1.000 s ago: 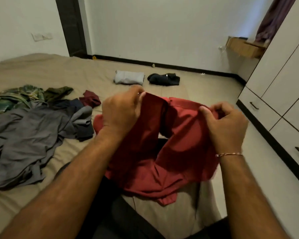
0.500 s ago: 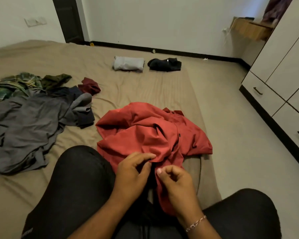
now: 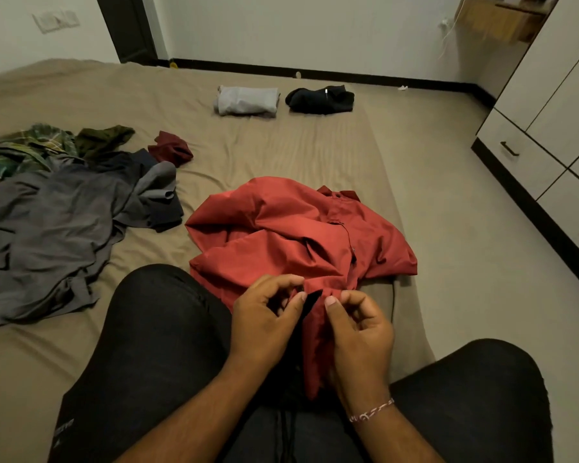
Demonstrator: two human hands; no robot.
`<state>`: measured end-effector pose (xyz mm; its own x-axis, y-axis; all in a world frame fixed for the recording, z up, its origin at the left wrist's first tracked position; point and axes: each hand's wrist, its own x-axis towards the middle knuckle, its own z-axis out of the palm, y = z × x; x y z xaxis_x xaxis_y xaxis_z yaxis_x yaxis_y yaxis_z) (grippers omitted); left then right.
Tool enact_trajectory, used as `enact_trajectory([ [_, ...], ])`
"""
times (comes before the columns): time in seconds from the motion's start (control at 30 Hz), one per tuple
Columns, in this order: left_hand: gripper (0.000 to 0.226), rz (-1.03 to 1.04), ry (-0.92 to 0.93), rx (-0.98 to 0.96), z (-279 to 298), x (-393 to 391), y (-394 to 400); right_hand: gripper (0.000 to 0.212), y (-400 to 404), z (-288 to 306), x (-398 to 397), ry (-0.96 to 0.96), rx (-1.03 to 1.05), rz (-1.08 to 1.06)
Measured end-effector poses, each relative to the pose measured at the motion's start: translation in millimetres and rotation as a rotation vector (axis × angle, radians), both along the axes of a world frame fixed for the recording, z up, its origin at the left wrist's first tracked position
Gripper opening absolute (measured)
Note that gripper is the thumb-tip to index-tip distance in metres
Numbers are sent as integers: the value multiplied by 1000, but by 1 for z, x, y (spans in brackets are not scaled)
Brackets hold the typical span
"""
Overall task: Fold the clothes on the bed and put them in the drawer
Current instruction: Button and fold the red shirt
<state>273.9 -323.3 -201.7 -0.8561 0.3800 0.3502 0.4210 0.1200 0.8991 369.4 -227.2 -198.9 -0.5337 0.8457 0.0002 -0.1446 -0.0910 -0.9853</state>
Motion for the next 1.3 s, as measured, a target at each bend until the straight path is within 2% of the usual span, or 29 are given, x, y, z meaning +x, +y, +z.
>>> enact_trajectory([
  [0.1,24,18,142,-30,1,6,0,13,-4,-2,-1,-24,91,-14],
  [0.23,19,-18,149,24,0,11,2,17,-6,-3,-2,-26,78,-4],
  [0.37,19,-88,100,60,0,10,1,15,-3,-3,-4,-29,75,16],
  [0.77,13,-133,-111,155,-7,2,4,11,-1,-6,-5,-43,40,68],
  [0.93,14,-123,-163,156,-9,0,5,20,2,-10,-6,-52,41,104],
  [1.03,13,-114,-195,168,-9,-1,6,30,3,-11,-8,-33,-79,147],
  [1.13,13,-116,-215,166,-11,-3,6,24,1,-11,-7,-22,-135,164],
  [1.2,14,-135,-228,175,-11,-4,7,16,2,-13,-7,-21,-103,169],
  [1.3,19,-169,-306,209,-10,-3,8,16,4,-15,-7,11,-52,170],
])
